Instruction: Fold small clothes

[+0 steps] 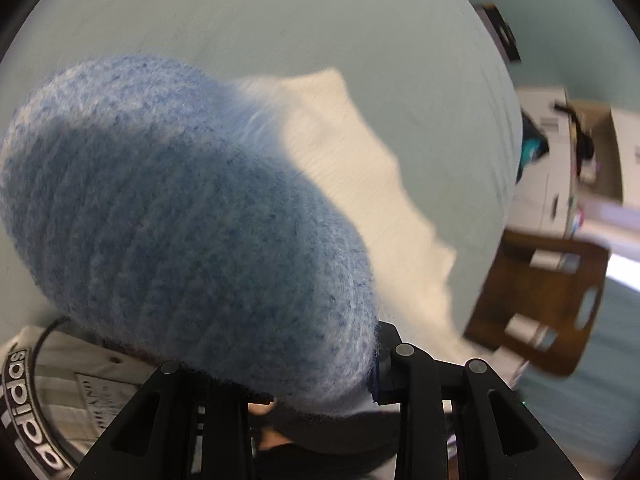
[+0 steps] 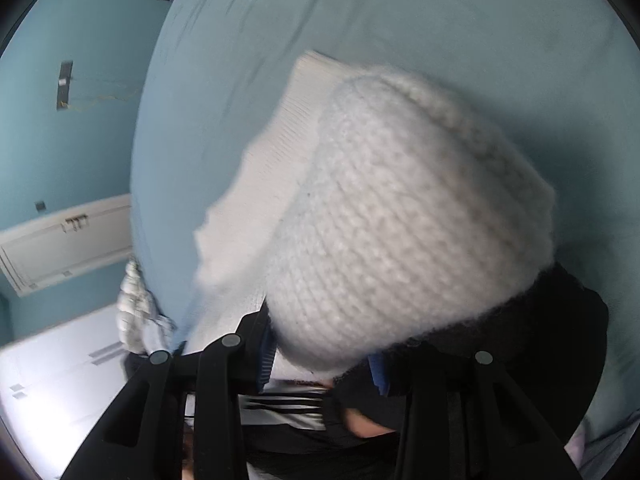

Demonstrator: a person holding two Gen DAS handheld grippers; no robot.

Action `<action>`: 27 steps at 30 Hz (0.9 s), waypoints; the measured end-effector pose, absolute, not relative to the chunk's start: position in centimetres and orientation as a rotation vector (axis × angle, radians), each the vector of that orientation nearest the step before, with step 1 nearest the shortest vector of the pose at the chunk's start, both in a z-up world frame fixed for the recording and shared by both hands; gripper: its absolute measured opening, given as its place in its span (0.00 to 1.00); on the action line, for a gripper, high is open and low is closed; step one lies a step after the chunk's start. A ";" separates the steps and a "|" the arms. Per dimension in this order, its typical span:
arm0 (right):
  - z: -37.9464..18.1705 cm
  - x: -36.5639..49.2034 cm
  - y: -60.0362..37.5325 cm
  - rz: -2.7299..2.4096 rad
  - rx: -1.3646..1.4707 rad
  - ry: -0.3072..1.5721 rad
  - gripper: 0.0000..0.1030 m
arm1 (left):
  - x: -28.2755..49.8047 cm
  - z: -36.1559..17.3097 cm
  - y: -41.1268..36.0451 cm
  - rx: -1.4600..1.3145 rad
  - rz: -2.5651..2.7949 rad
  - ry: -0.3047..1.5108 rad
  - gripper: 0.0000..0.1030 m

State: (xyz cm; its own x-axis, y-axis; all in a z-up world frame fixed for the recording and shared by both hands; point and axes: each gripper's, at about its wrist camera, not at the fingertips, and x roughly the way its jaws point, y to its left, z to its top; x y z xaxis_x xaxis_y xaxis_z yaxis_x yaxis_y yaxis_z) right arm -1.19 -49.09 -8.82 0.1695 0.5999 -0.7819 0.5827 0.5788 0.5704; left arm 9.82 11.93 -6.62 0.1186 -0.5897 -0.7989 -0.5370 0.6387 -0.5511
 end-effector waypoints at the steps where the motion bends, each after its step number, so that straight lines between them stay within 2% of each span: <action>1: -8.4 -0.1 -49.3 0.022 1.075 1.468 0.33 | 11.5 -6.4 11.9 -0.995 -0.047 1.514 0.30; 4: -8.2 4.6 -49.7 0.060 1.084 1.379 0.42 | 16.6 -6.9 11.5 -1.024 -0.027 1.449 0.38; 5: -8.5 6.2 -49.7 0.066 1.089 1.342 0.48 | 18.0 -7.4 11.3 -1.031 -0.024 1.428 0.46; 6: -9.1 7.6 -49.9 0.071 1.087 1.298 0.49 | 19.5 -8.1 11.2 -1.042 -0.026 1.389 0.52; 8: -10.8 10.0 -50.1 0.057 1.044 1.196 0.65 | 21.7 -9.3 10.9 -1.004 -0.022 1.283 0.72; 9: -12.1 10.8 -50.3 0.026 1.002 1.185 0.69 | 22.0 -9.6 10.6 -0.938 0.021 1.256 0.72; 12: -16.5 10.4 -50.3 -0.103 0.957 1.222 0.70 | 21.5 -10.6 9.1 -0.743 0.091 1.264 0.72; 14: -18.0 9.2 -49.9 -0.048 0.926 1.174 0.70 | 20.8 -11.3 7.3 -0.570 0.047 1.277 0.72; 19: -17.7 5.2 -50.5 0.050 0.867 1.014 0.70 | 18.2 -13.3 2.1 -0.027 -0.016 1.193 0.74; 22: -15.8 1.7 -53.5 -0.027 0.929 0.903 0.70 | 16.6 -11.6 -1.2 0.291 0.045 1.094 0.75; 24: -15.5 0.2 -55.3 -0.108 0.916 0.891 0.70 | 15.2 -9.0 -2.2 0.372 0.071 1.007 0.75; 25: -16.0 0.1 -55.7 -0.138 0.911 0.911 0.70 | 14.6 -8.0 -2.3 0.376 0.060 0.974 0.77; 27: -17.3 0.2 -56.4 -0.161 0.944 0.962 0.70 | 13.1 -5.9 -2.0 0.374 0.029 0.921 0.93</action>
State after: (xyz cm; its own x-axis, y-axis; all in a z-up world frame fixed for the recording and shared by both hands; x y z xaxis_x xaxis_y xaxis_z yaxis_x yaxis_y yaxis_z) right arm 0.16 -56.39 -17.29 0.5929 0.2725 -0.7577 0.5047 0.6074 0.6134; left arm 13.12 -1.97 -5.92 0.6090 0.1831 -0.7718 0.1338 0.9353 0.3275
